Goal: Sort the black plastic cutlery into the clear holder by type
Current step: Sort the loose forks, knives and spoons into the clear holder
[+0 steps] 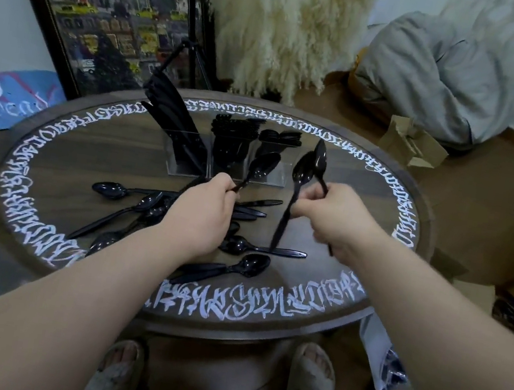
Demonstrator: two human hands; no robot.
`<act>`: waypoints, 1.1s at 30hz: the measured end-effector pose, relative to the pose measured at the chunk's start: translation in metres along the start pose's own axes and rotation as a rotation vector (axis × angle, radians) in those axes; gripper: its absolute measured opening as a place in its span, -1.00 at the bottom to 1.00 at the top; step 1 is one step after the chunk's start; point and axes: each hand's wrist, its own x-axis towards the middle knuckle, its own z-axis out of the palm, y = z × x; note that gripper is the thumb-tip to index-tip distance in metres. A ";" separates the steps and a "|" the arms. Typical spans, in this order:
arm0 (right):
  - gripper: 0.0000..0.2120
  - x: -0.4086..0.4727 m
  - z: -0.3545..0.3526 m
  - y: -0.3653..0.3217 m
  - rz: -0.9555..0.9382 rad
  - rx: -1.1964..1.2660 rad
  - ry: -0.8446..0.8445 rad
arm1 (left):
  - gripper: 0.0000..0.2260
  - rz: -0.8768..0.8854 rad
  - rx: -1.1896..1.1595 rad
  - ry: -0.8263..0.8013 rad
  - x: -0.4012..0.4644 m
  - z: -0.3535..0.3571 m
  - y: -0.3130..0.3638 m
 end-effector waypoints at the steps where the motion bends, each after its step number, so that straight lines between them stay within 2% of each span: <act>1: -0.74 -0.005 0.008 0.003 0.040 0.086 -0.036 | -0.81 0.000 -0.027 -0.011 -0.003 0.000 0.001; 4: -0.77 -0.011 0.030 0.007 0.141 0.247 -0.112 | -0.84 -0.011 -0.081 -0.047 -0.009 -0.002 0.003; 8: -0.79 -0.006 0.048 0.002 0.155 0.370 -0.140 | -0.83 -0.003 -0.080 -0.070 -0.014 -0.005 -0.004; 12: -0.77 0.004 0.058 -0.004 0.156 0.387 -0.170 | -0.84 0.019 -0.051 -0.075 -0.015 -0.007 -0.007; 15: -0.83 0.007 0.061 -0.008 0.139 0.370 -0.178 | -0.84 0.025 -0.018 -0.028 -0.011 -0.010 -0.011; 24: -0.72 0.015 0.051 -0.011 0.058 0.419 0.009 | -0.79 -0.011 -0.047 -0.027 -0.010 -0.020 -0.019; 28: -0.73 0.014 0.051 -0.011 0.044 0.405 0.004 | -0.79 -0.042 -0.096 -0.046 -0.011 -0.020 -0.022; 31: -0.69 0.015 0.052 -0.010 0.026 0.413 0.007 | -0.78 -0.011 -0.107 -0.038 -0.011 -0.020 -0.021; 33: -0.75 0.015 0.053 -0.010 0.018 0.420 0.023 | -0.78 0.020 -0.115 -0.041 -0.011 -0.020 -0.019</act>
